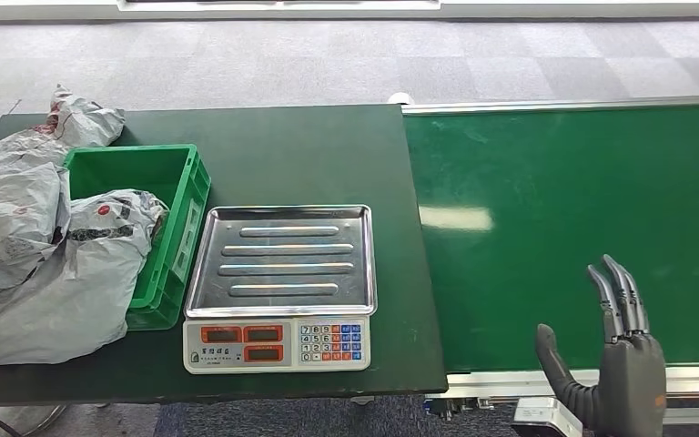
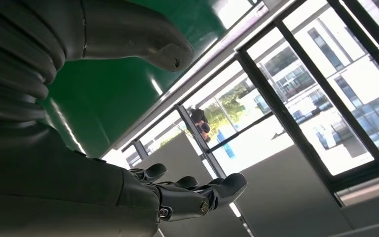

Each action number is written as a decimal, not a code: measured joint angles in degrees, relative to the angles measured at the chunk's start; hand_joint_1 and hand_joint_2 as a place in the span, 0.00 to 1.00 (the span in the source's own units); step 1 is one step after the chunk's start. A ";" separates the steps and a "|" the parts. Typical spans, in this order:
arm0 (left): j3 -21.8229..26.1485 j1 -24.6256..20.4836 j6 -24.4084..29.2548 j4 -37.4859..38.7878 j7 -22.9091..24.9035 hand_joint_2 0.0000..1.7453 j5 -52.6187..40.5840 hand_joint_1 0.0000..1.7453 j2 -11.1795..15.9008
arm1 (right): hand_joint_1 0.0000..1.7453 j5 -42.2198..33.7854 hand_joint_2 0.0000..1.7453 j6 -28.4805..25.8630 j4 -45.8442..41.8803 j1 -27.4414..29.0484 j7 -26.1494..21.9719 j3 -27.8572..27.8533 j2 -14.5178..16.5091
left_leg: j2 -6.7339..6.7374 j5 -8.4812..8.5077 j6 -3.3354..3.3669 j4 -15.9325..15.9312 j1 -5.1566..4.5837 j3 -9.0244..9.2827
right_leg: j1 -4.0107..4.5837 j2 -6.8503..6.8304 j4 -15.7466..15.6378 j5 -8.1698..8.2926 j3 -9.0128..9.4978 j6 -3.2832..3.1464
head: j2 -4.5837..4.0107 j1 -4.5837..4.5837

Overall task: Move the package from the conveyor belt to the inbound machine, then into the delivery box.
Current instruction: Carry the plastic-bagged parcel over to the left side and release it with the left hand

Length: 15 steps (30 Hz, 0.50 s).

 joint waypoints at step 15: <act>-4.58 11.16 19.66 -23.32 -24.49 0.00 16.00 0.00 -9.86 | 0.00 -13.72 1.00 -13.54 -4.52 0.92 -15.73 0.04 7.07 | -0.07 -0.20 0.03 0.00 -0.03 0.08 | -0.02 -0.08 -0.04 -0.26 0.29 0.07 | 0.00 -0.01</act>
